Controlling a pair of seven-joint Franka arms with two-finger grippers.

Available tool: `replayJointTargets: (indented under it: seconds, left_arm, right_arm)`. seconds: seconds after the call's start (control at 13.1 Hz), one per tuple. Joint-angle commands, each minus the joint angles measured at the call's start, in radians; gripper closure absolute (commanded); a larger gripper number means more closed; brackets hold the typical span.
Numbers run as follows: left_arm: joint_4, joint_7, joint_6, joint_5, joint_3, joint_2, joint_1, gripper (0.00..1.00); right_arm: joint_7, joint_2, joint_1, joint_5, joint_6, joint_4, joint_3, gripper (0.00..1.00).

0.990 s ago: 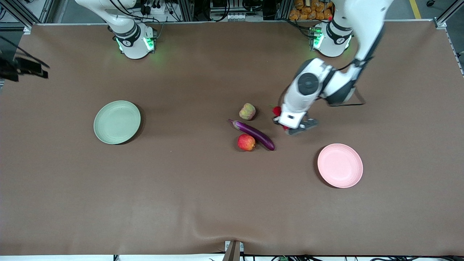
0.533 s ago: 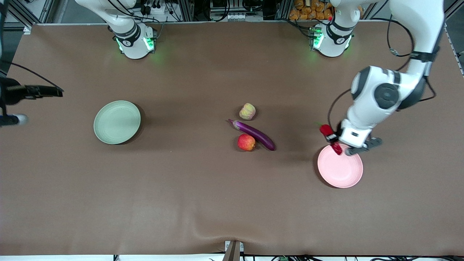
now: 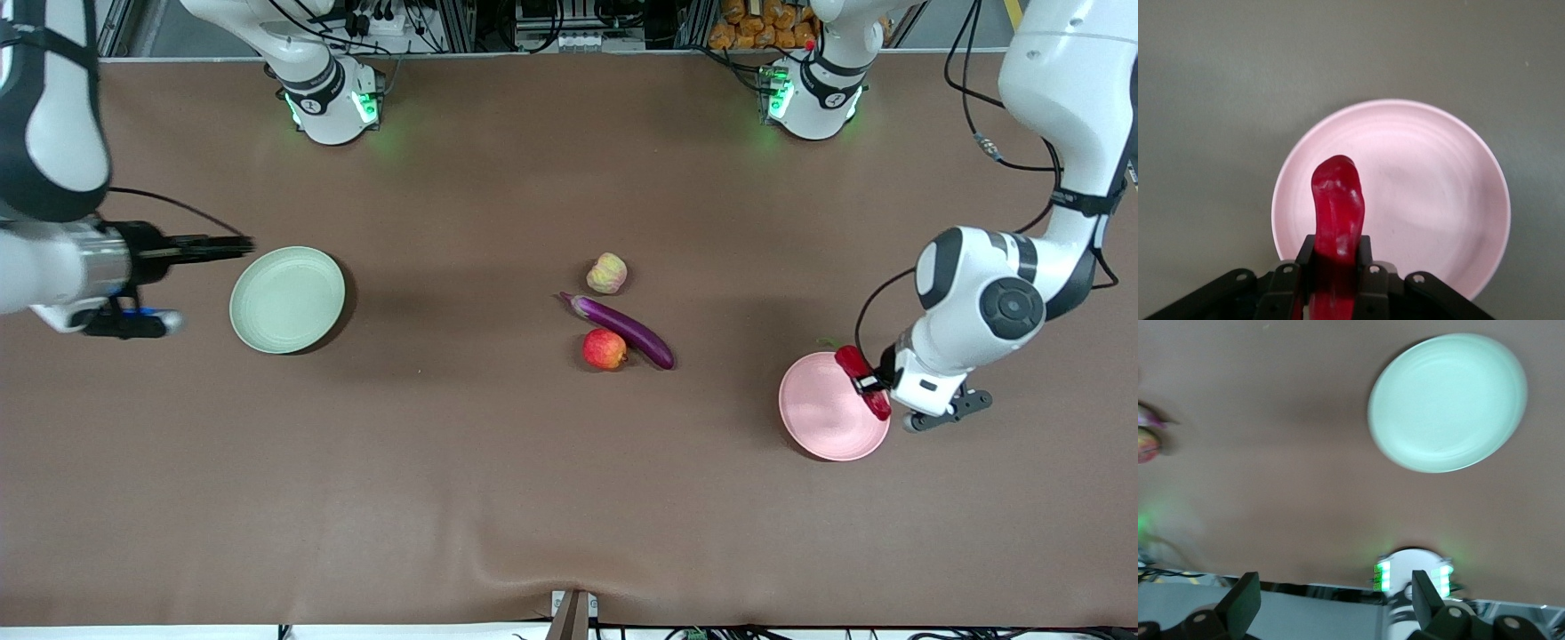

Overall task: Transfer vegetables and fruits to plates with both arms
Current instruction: 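Place the chili on the pink plate while the right gripper reaches out, then lower the right gripper onto the red apple while the left gripper returns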

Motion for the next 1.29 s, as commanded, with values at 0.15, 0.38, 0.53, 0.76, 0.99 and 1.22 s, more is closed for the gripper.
replayJointTargets:
  seconds: [0.15,0.38,0.53,0.76,0.99,1.22]
  left_arm:
    - [0.073,0.003,-0.018,0.058,-0.008,0.068,-0.003,1.0]
    - [0.073,0.001,-0.014,0.063,-0.008,0.088,-0.003,1.0]
    - [0.069,0.0,-0.014,0.063,-0.008,0.09,-0.003,0.81]
    - [0.07,-0.002,-0.012,0.063,-0.008,0.094,-0.001,0.13]
    - [0.067,-0.011,-0.017,0.063,-0.008,0.082,-0.003,0.0]
    - [0.044,-0.061,-0.053,0.06,-0.026,0.027,-0.017,0.0]
  right_arm:
    - [0.368,0.014,0.23,0.116,0.152,-0.11,-0.005,0.0]
    - [0.642,0.038,0.394,0.16,0.347,-0.13,-0.005,0.0]
    - [0.893,0.081,0.447,0.258,0.519,-0.129,-0.005,0.0]
    - [1.06,0.179,0.522,0.263,0.807,-0.118,-0.005,0.0]
    - [1.231,0.311,0.598,0.263,0.983,-0.056,-0.005,0.0]
    - [1.262,0.373,0.663,0.254,1.12,-0.045,-0.006,0.0]
